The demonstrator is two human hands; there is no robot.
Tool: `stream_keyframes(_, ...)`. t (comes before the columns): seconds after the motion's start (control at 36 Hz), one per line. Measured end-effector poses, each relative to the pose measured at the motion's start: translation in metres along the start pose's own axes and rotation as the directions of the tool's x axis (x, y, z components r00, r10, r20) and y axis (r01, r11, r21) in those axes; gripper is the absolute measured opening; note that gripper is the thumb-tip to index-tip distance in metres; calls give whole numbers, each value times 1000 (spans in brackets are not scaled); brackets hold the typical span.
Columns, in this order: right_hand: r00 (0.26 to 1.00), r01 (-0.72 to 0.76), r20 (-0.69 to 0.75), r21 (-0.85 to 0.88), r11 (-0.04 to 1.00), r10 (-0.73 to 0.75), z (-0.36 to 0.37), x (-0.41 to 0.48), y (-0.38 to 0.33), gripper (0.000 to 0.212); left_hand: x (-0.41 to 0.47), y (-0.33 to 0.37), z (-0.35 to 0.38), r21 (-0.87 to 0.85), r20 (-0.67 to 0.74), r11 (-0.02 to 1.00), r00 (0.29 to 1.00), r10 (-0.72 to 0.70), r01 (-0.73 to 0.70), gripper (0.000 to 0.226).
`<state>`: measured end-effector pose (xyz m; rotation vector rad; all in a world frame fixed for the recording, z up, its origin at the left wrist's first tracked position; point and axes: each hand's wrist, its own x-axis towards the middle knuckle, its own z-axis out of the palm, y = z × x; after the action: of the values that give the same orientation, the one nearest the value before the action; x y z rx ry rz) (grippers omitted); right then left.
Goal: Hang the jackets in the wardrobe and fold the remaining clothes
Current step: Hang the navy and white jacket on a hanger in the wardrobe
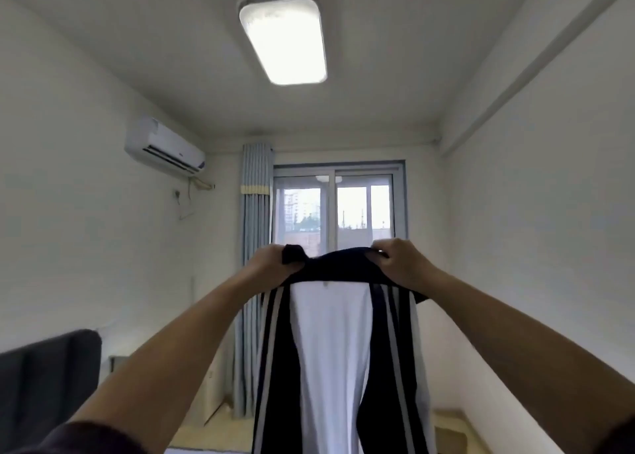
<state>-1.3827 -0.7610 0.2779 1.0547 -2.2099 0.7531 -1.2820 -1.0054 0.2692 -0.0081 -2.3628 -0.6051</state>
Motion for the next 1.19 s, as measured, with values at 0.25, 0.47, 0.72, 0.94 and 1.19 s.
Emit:
stream_keyframes(0.25,998,12,-66,-14,1000,-13,-33,6,10,21,34,30,-16,189,-73,981,995,61,-46,33)
stream_keyframes(0.47,983,106,-159,77,991,-93,-43,22,-13,34,24,39,-34,-39,-256,993,962,98,-112,16)
stream_keyframes(0.72,972,170,177,-58,984,-158,-67,5,-27,26,16,40,-55,-137,-329,987,944,37,-87,32)
stream_keyframes(0.94,992,99,104,-218,971,-78,-70,-1,-13,25,2,34,-72,80,-217,996,974,57,-41,36)
stream_keyframes(1.19,944,72,328,-282,957,25,-57,-21,-12,23,-18,10,-59,382,-173,924,984,35,34,47)
